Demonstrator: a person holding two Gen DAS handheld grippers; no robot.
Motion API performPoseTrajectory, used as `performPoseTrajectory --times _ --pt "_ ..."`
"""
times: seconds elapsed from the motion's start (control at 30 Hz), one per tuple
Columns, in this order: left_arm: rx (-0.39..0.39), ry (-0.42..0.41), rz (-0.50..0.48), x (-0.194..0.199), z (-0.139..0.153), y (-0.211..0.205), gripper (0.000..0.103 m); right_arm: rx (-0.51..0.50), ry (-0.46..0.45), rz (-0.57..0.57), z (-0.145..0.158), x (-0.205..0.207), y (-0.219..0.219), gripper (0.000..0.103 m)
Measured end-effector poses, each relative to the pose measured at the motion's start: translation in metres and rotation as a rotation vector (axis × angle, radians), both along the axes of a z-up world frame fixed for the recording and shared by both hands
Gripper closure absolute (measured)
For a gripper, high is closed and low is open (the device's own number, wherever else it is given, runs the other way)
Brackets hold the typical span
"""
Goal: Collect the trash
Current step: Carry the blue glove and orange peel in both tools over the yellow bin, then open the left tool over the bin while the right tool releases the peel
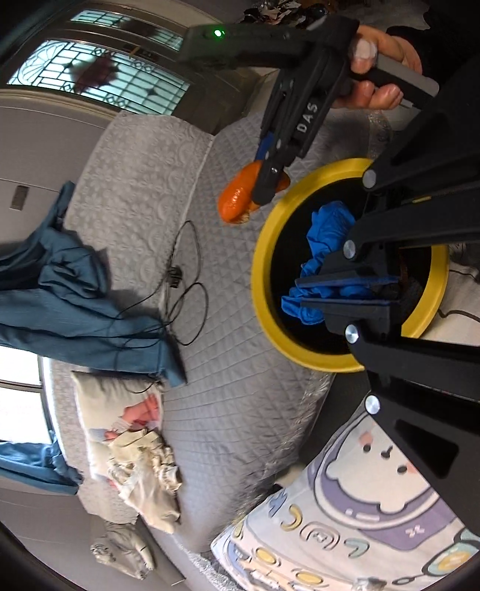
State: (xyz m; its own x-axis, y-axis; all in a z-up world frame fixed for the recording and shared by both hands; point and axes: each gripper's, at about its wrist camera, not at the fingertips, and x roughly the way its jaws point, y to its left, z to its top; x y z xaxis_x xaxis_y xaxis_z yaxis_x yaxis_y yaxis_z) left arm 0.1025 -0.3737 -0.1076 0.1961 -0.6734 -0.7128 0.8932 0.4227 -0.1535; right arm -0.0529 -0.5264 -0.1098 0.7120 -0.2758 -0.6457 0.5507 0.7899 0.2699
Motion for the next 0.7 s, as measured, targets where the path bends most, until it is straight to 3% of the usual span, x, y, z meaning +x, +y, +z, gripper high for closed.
performPoseTrajectory --times 0.27,0.5,0.7 --pt "0.037 0.084 0.007 0.012 -0.028 -0.018 0.097 0.021 0.025 0.001 -0.011 0.006 -0.001 0.071" --pt "0.036 0.139 0.016 0.021 -0.037 -0.017 0.084 0.031 0.029 -0.067 -0.013 0.003 -0.011 0.060" --pt "0.009 0.144 0.038 0.028 -0.033 -0.008 0.080 0.030 0.025 -0.075 -0.009 0.001 -0.012 0.058"
